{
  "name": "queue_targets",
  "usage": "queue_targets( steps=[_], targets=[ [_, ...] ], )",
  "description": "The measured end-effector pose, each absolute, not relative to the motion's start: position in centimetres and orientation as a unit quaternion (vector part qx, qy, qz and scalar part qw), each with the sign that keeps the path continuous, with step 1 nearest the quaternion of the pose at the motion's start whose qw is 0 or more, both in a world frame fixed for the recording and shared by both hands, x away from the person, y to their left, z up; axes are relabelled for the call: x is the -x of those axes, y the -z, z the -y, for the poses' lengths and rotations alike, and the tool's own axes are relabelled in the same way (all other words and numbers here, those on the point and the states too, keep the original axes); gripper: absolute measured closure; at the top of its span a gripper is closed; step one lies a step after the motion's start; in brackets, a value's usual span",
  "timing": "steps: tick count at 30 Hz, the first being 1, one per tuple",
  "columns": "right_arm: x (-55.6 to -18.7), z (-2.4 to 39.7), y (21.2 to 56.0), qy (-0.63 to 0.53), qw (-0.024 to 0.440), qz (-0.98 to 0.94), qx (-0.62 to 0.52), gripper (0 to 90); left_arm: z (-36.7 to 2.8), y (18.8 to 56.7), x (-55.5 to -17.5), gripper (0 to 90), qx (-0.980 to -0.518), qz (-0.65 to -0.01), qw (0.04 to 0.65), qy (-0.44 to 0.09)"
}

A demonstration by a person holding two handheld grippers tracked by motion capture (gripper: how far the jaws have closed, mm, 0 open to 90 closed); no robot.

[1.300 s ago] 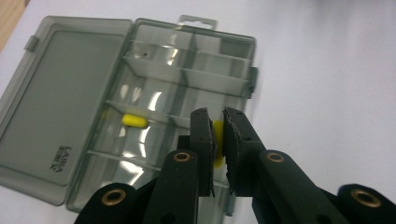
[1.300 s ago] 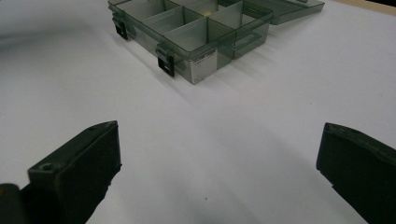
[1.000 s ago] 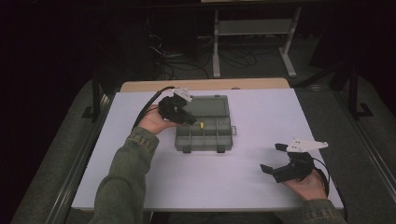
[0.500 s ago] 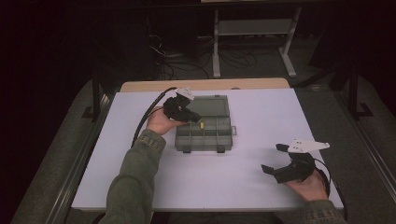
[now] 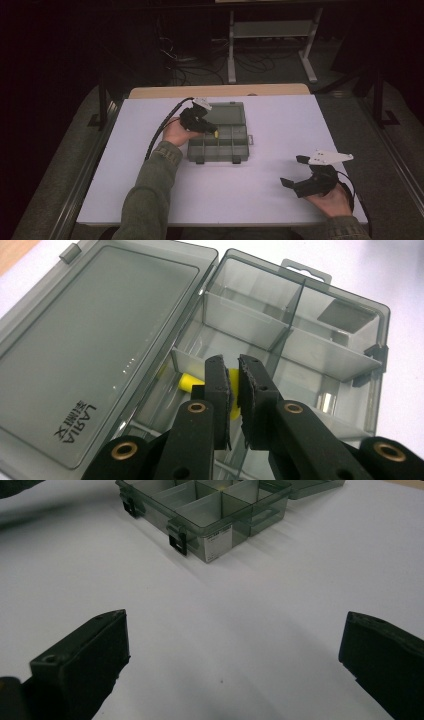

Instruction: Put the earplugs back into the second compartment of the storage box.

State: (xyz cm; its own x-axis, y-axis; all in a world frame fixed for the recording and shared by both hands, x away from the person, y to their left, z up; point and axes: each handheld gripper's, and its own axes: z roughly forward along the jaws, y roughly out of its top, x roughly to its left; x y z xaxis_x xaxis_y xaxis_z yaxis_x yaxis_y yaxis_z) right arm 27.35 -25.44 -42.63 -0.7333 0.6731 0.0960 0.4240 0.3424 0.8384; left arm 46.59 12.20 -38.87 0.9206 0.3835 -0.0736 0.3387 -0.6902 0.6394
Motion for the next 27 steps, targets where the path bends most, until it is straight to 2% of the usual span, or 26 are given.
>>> queue_targets(
  steps=[3, 10, 13, 18, 22, 26, 27],
  targets=[
    [-27.4, 25.5, 42.6, -0.462, 0.134, -0.808, -0.340, 0.0, -12.0, 39.0, -46.7, 80.3, -0.920, -0.209, 0.330, -0.044],
    [-27.4, 25.4, 42.8, -0.460, 0.131, -0.810, -0.339, 0.0, -12.3, 38.7, -46.6, 60.0, -0.912, -0.219, 0.346, -0.032],
    [-27.4, 25.4, 42.8, -0.459, 0.130, -0.810, -0.340, 0.0, -12.4, 38.3, -46.4, 55.2, -0.911, -0.213, 0.352, -0.034],
    [-27.4, 25.4, 42.8, -0.460, 0.130, -0.810, -0.340, 0.0, -13.1, 37.1, -45.6, 38.0, -0.903, -0.201, 0.378, -0.031],
    [-27.4, 25.4, 42.8, -0.461, 0.131, -0.809, -0.340, 0.0, -14.1, 35.9, -45.1, 30.1, -0.892, -0.199, 0.406, -0.001],
    [-27.4, 25.4, 42.7, -0.461, 0.131, -0.809, -0.341, 0.0, -14.5, 35.3, -44.4, 23.4, -0.891, -0.195, 0.409, -0.014],
    [-27.4, 25.4, 42.7, -0.460, 0.132, -0.809, -0.342, 0.0, -14.6, 35.0, -44.1, 15.6, -0.891, -0.194, 0.410, -0.020]
  ],
)
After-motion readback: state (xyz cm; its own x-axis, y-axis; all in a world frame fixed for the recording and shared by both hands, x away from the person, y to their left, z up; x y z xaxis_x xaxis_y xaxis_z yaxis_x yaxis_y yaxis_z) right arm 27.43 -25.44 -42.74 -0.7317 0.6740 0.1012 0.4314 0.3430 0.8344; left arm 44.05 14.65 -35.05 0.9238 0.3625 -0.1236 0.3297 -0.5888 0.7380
